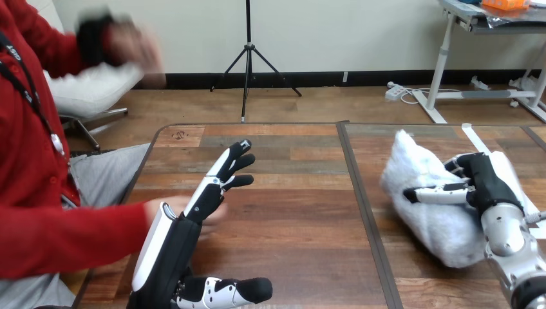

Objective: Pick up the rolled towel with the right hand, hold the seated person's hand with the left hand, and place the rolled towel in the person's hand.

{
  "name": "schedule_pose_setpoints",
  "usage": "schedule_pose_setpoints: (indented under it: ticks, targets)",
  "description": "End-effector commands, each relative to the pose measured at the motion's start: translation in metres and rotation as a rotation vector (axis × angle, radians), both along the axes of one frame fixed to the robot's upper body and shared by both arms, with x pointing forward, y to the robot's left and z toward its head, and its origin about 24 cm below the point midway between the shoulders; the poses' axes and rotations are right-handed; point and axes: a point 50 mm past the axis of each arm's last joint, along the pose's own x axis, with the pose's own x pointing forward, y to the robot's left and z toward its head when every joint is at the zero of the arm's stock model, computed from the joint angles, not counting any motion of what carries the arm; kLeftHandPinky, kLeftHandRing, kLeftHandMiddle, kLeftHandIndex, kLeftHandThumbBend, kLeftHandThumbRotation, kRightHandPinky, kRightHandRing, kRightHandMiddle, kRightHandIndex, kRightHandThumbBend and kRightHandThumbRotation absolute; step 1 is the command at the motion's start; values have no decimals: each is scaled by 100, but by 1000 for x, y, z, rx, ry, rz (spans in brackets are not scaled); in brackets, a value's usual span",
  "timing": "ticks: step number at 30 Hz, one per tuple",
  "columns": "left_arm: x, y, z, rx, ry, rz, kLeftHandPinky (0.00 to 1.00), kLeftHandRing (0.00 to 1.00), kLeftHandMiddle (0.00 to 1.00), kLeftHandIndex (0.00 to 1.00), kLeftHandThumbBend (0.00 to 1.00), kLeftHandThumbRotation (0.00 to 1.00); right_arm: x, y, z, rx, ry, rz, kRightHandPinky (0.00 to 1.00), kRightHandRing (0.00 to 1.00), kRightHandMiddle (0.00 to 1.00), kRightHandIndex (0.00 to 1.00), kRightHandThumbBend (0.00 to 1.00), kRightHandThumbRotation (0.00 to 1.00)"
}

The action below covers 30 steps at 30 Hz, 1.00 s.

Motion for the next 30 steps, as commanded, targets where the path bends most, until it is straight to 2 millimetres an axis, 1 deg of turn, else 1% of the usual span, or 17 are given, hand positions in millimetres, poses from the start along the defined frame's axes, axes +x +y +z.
schedule_pose_setpoints:
  ticks: [1, 10, 15, 19, 23, 30]
  targets:
    - [8, 3, 15, 11, -79, -4, 80, 90, 94, 94, 100, 72, 15, 18, 22, 100, -177, 67, 25, 29, 34, 31, 72, 0]
    - [9, 5, 14, 25, -65, 0, 80, 90, 94, 94, 100, 72, 11, 23, 29, 217, -303, 115, 19, 23, 30, 31, 68, 0]
    - [9, 6, 13, 28, -54, -3, 81, 90, 95, 94, 100, 73, 8, 27, 31, 350, -372, 140, 15, 20, 28, 30, 64, 0]
    - [10, 6, 13, 28, -40, -10, 82, 91, 95, 94, 100, 73, 5, 30, 33, 427, -414, 170, 14, 19, 27, 29, 61, 0]
    - [10, 6, 13, 33, -31, -13, 83, 91, 95, 94, 100, 72, 2, 34, 34, 547, -456, 209, 12, 16, 25, 29, 59, 0]
    - [10, 9, 14, 64, -28, 5, 84, 91, 94, 94, 100, 70, -4, 42, 36, 655, -517, 281, 7, 12, 20, 27, 56, 0]
